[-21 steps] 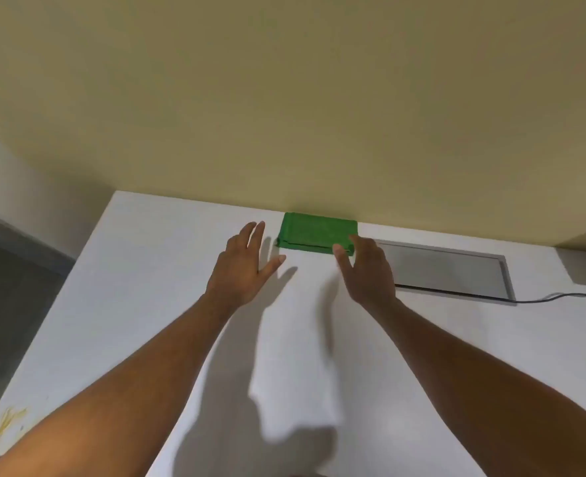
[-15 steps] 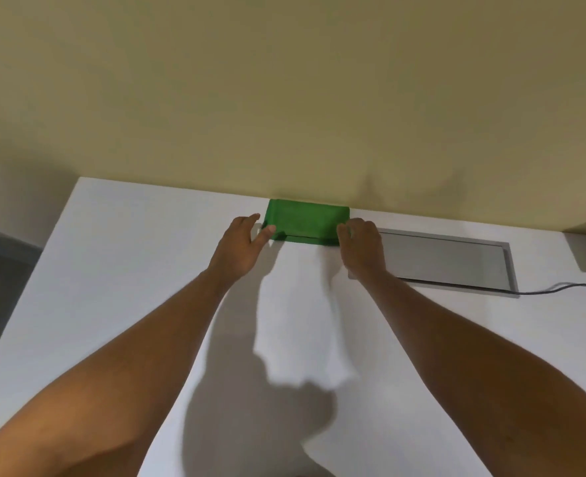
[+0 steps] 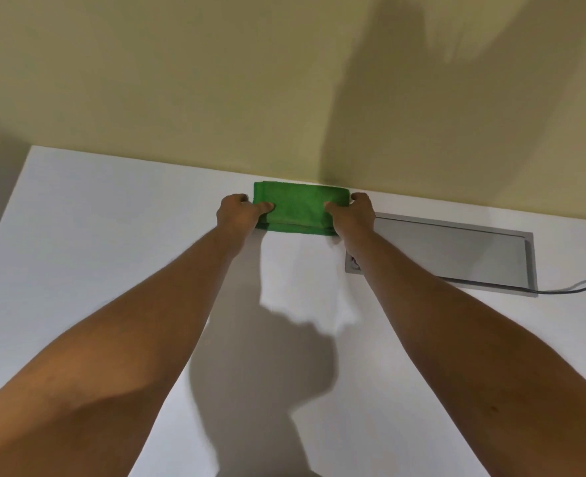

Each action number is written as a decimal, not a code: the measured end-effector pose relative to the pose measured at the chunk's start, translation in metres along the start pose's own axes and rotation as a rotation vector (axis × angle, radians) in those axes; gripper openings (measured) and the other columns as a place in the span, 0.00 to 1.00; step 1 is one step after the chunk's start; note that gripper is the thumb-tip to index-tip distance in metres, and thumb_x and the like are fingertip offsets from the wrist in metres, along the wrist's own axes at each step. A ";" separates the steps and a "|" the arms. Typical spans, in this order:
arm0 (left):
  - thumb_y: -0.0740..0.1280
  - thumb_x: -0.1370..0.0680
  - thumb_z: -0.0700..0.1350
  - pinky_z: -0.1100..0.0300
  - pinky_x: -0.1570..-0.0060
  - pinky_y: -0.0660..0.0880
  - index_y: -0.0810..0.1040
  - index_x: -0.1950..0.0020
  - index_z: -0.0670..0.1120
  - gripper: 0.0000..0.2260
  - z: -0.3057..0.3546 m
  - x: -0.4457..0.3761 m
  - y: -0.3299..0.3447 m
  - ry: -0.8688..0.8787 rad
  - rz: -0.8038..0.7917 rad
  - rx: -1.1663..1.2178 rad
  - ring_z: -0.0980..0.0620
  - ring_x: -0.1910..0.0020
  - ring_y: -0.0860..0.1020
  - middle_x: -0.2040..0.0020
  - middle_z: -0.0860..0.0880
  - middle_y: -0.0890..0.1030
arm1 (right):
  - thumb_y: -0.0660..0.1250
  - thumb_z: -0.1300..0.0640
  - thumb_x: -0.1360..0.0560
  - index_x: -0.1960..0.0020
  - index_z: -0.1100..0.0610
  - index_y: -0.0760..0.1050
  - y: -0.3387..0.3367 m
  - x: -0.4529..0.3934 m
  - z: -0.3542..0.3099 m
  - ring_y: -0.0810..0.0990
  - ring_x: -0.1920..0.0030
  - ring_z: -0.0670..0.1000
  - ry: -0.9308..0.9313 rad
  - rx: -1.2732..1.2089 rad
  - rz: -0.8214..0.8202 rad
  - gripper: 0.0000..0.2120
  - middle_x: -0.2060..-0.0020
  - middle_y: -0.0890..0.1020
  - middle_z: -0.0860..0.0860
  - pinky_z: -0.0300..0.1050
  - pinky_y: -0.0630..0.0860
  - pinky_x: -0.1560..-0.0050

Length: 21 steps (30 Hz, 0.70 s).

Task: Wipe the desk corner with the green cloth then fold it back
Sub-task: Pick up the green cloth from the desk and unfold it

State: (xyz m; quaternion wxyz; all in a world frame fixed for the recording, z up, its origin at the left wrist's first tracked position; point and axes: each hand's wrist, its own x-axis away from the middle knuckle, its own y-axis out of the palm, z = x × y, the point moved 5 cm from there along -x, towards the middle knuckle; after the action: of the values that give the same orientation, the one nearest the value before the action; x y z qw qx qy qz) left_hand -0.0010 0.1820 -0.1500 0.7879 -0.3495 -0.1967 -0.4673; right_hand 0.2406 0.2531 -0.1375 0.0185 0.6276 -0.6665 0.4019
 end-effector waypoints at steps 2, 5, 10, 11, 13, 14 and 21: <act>0.82 0.28 0.45 0.46 0.36 0.82 0.84 0.39 0.40 0.20 -0.006 -0.001 0.003 -0.059 -0.039 0.073 0.41 0.42 0.85 0.41 0.41 0.87 | 0.76 0.58 0.25 0.34 0.60 0.77 0.003 -0.001 0.002 0.78 0.48 0.55 0.039 -0.027 -0.044 0.22 0.46 0.79 0.53 0.49 0.79 0.49; 0.81 0.29 0.43 0.53 0.49 0.84 0.84 0.53 0.42 0.10 -0.012 0.010 0.000 -0.080 -0.069 0.143 0.44 0.51 0.86 0.51 0.43 0.88 | 0.77 0.60 0.27 0.54 0.56 0.79 0.007 0.004 0.006 0.80 0.54 0.54 0.071 -0.072 -0.128 0.07 0.55 0.83 0.52 0.49 0.80 0.56; 0.76 0.25 0.39 0.58 0.63 0.83 0.77 0.57 0.46 0.08 -0.027 0.049 -0.026 -0.104 -0.149 0.399 0.49 0.59 0.85 0.57 0.46 0.87 | 0.74 0.59 0.25 0.53 0.56 0.77 0.011 0.040 0.013 0.78 0.60 0.49 0.027 -0.201 -0.255 0.06 0.60 0.80 0.50 0.39 0.76 0.69; 0.75 0.24 0.38 0.59 0.65 0.82 0.77 0.55 0.46 0.08 -0.035 0.059 -0.035 -0.128 -0.172 0.450 0.50 0.59 0.86 0.56 0.46 0.88 | 0.73 0.59 0.24 0.53 0.56 0.76 0.013 0.052 0.013 0.78 0.59 0.50 0.019 -0.228 -0.294 0.05 0.58 0.81 0.51 0.39 0.77 0.66; 0.74 0.23 0.37 0.60 0.66 0.82 0.78 0.51 0.46 0.08 -0.053 0.080 -0.058 -0.160 -0.174 0.519 0.50 0.60 0.87 0.53 0.44 0.88 | 0.72 0.59 0.23 0.50 0.56 0.78 0.019 0.077 0.014 0.81 0.52 0.54 0.005 -0.263 -0.368 0.04 0.52 0.84 0.54 0.48 0.80 0.54; 0.74 0.22 0.37 0.60 0.67 0.82 0.78 0.47 0.45 0.09 -0.064 0.091 -0.071 -0.166 -0.160 0.528 0.50 0.59 0.86 0.49 0.43 0.87 | 0.72 0.58 0.22 0.49 0.55 0.79 0.023 0.092 0.014 0.82 0.50 0.55 -0.003 -0.275 -0.399 0.04 0.50 0.85 0.55 0.52 0.81 0.49; 0.77 0.27 0.49 0.43 0.31 0.75 0.76 0.28 0.48 0.28 -0.122 0.183 -0.161 0.178 0.205 -0.098 0.40 0.31 0.76 0.30 0.44 0.76 | 0.76 0.57 0.24 0.46 0.54 0.81 0.074 0.207 0.007 0.88 0.56 0.54 0.002 -0.352 -0.653 0.07 0.55 0.89 0.53 0.50 0.84 0.59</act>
State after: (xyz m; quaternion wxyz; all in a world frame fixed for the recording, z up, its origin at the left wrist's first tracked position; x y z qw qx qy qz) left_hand -0.0548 -0.0684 -0.0573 0.8279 -0.3630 -0.0661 -0.4226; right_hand 0.1377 0.0712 -0.0708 0.2541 0.7940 -0.4899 0.2549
